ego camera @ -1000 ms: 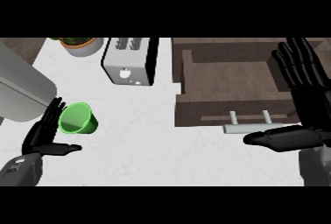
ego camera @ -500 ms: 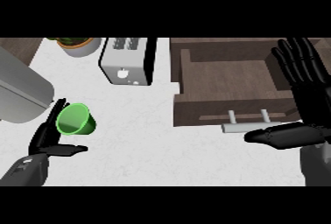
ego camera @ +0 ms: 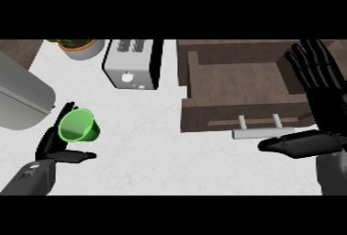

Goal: Pick up the cup, place it into the drawer and close the drawer

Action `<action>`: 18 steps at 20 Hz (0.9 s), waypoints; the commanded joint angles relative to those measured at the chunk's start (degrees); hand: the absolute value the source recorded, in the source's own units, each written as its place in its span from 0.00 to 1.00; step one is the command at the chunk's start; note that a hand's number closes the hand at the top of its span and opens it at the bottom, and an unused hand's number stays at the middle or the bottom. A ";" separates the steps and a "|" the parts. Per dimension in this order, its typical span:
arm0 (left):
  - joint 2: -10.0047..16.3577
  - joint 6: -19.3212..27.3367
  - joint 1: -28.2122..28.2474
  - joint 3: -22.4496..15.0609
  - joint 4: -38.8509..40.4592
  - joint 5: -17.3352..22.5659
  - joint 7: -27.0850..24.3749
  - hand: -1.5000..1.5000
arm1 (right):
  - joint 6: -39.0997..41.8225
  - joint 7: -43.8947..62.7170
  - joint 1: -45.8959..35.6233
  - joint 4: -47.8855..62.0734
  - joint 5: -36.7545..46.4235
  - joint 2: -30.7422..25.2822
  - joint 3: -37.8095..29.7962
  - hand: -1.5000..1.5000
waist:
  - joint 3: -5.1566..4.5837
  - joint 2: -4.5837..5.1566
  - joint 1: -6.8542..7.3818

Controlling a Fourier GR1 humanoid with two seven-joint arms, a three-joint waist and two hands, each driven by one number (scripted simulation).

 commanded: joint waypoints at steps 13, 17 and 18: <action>-3.98 7.80 -0.97 0.01 -4.84 -1.18 -13.03 1.00 | -0.14 1.54 -0.98 -0.29 0.51 -1.03 -0.35 0.00 | 0.04 -0.08 -0.08; -2.94 -1.76 -2.05 2.76 -5.44 2.39 -14.59 1.00 | 0.87 1.02 -0.71 0.73 -1.10 -1.30 -1.27 0.00 | 0.07 -0.21 0.30; -4.43 1.63 -3.25 4.16 -5.69 3.60 -14.52 1.00 | 1.22 0.34 -1.90 2.06 -1.94 -1.84 -2.44 0.00 | 0.04 0.02 0.10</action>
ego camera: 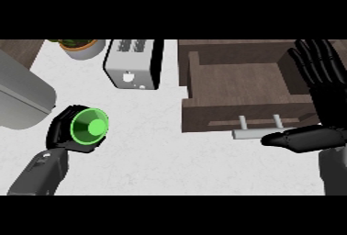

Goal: Pick up the cup, place it into the drawer and close the drawer

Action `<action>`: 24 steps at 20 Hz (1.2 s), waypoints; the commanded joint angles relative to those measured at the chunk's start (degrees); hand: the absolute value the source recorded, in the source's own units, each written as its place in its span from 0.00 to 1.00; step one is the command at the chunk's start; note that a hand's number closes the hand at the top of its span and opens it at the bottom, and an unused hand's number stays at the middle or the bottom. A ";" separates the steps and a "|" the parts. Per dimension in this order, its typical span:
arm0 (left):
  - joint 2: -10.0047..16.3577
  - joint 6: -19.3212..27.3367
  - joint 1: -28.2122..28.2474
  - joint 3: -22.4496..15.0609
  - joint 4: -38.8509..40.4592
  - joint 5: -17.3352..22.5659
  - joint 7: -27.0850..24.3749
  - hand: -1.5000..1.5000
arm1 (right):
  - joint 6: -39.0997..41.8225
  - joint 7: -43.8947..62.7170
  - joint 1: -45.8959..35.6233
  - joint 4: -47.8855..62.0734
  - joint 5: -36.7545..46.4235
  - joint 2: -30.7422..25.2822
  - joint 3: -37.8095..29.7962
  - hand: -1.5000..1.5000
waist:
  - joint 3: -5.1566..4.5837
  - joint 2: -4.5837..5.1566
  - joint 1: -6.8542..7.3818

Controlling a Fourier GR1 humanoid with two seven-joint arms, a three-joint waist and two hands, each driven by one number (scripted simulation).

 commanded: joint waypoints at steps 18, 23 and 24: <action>-15.79 8.60 -9.97 -3.44 -21.21 3.17 8.74 1.00 | 0.68 -3.33 5.05 0.18 1.48 -0.71 -1.68 0.00 | 0.44 -1.47 2.73; -16.98 14.32 -18.04 -7.96 -27.56 4.64 20.74 1.00 | -0.43 -1.99 3.28 0.43 1.50 0.04 -1.21 0.00 | 0.43 -1.46 2.20; -17.00 13.13 -17.12 -9.84 -31.61 5.42 24.30 1.00 | -0.11 -3.61 3.25 2.73 1.88 -0.63 -2.26 0.00 | 0.45 -1.61 2.88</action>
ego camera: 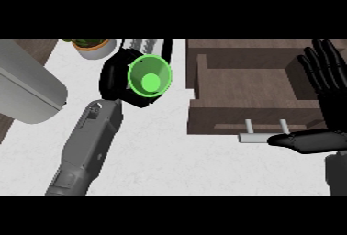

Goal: Pick up the cup, place it into the drawer and close the drawer

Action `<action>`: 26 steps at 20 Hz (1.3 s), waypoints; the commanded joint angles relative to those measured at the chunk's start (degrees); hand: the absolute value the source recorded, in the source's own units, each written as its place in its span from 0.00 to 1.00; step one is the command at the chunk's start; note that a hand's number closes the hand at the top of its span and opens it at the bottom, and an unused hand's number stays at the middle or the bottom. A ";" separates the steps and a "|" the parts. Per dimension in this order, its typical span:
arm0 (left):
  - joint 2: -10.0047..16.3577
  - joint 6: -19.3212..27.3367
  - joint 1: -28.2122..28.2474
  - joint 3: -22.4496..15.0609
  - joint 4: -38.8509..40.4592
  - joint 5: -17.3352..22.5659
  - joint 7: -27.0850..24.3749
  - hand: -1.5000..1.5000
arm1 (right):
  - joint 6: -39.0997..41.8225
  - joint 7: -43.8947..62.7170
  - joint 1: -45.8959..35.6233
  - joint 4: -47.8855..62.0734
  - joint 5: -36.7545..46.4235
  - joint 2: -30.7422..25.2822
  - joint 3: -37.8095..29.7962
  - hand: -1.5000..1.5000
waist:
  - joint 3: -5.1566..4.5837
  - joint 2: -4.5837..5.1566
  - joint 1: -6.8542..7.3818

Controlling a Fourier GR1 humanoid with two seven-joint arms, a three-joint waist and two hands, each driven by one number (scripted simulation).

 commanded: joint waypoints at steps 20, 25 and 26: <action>-1.27 25.96 -33.07 -18.65 18.65 8.77 28.45 1.00 | 1.08 0.30 -3.32 -0.11 -1.51 -0.03 0.64 0.00 | 0.03 1.52 -5.62; -1.27 22.22 -32.92 -24.23 23.19 10.97 30.78 1.00 | 2.40 -1.51 -3.05 0.60 -1.38 0.26 1.79 0.00 | 0.09 2.10 -8.08; -1.27 19.23 -30.68 -24.50 23.89 11.26 29.28 1.00 | 2.72 -2.31 -3.58 1.98 -2.07 -0.14 0.71 0.00 | 0.08 2.33 -7.66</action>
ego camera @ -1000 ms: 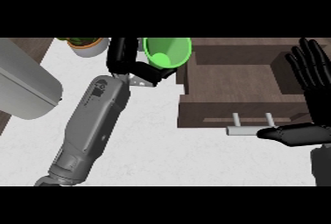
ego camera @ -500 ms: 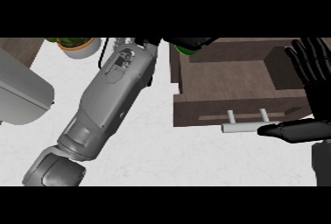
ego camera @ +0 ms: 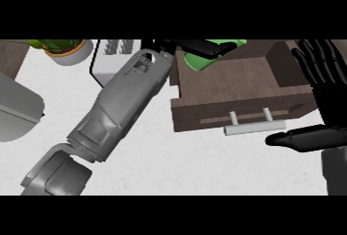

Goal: Pick up the cup, place it into the drawer and close the drawer

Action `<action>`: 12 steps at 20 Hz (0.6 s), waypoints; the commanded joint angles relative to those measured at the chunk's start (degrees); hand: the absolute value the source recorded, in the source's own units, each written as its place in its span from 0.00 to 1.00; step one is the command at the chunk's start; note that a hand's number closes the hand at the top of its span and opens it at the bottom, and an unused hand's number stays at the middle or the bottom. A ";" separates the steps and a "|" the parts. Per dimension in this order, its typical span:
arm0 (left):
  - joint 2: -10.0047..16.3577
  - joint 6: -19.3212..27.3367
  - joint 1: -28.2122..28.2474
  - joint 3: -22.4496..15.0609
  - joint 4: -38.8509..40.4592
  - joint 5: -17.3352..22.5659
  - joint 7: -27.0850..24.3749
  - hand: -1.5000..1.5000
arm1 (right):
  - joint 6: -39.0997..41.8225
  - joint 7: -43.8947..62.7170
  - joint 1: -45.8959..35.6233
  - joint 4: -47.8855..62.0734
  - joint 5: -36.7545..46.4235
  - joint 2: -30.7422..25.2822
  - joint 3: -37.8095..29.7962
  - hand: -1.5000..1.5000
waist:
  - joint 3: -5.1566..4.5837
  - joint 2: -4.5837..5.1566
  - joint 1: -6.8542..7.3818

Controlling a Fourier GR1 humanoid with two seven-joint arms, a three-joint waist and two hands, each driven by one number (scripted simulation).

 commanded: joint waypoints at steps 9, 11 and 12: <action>0.00 -2.99 3.21 -9.17 3.29 4.87 -0.24 0.00 | 0.67 -0.65 -5.10 2.77 0.81 1.53 3.48 0.00 | -0.01 1.77 -5.21; 0.00 -2.21 3.55 -8.52 2.17 6.76 -2.35 0.00 | 3.27 0.46 -4.39 0.86 -1.61 1.47 4.84 0.00 | -0.05 1.53 -6.25; 0.00 -3.22 5.64 -7.88 1.48 8.59 -3.75 0.00 | 4.15 0.47 -5.03 1.71 -3.84 2.30 4.91 0.00 | -0.07 1.57 -5.60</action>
